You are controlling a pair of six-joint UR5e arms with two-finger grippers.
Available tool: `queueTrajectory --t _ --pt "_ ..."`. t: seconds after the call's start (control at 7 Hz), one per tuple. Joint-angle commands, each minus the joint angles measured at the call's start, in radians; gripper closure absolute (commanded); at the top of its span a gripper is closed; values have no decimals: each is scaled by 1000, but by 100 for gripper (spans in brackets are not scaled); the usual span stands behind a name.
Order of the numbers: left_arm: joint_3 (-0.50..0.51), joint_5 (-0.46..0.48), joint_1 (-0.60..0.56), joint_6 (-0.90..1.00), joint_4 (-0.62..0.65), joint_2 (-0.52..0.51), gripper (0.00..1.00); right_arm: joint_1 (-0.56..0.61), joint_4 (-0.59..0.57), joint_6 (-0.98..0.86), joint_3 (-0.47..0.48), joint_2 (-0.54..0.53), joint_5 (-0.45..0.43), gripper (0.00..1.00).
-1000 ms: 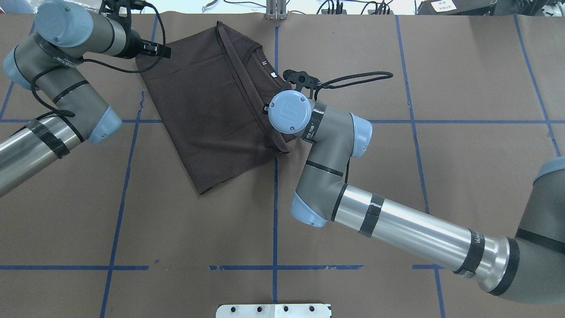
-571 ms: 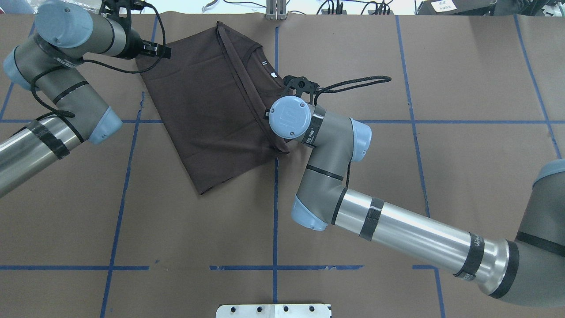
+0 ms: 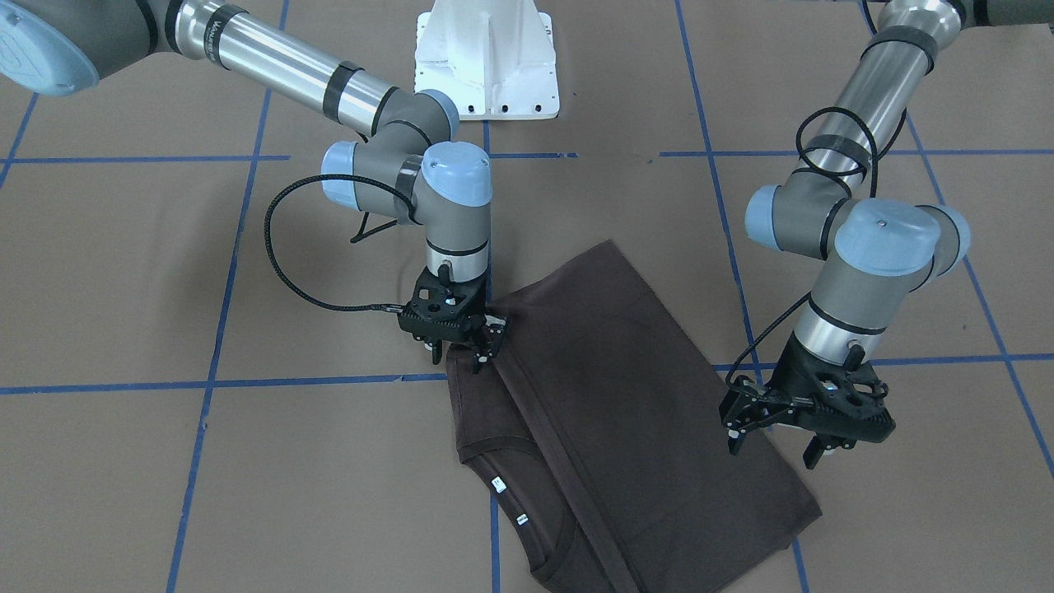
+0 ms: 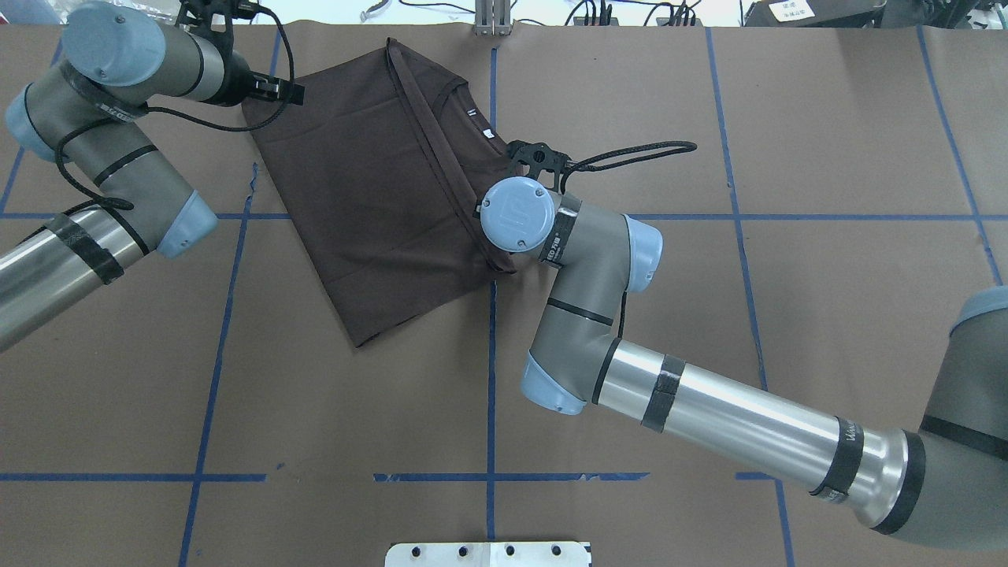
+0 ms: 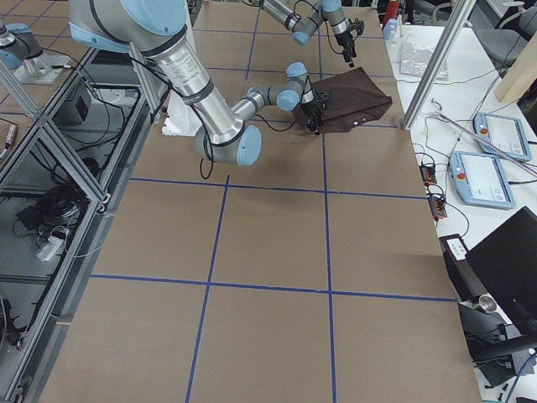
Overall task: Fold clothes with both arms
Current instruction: 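Grasp the shirt near the collar with the right gripper and pull it toward the robot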
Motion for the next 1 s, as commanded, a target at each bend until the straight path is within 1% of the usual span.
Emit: queueTrajectory --t 0.0,0.29,0.43,0.57,0.86 --pt "0 0 0 0 -1 0 0 -1 1 6 2 7 2 100" --pt "-1 0 2 -2 -1 0 0 -1 1 7 8 10 3 100" --pt "-3 0 12 -2 0 -1 0 -1 -7 7 46 -2 8 100" --pt "-6 -3 21 -3 -1 -1 0 -13 -48 10 132 -40 8 100" --pt "-9 -3 35 -9 -1 -1 0 -114 -154 62 430 -222 -21 100"
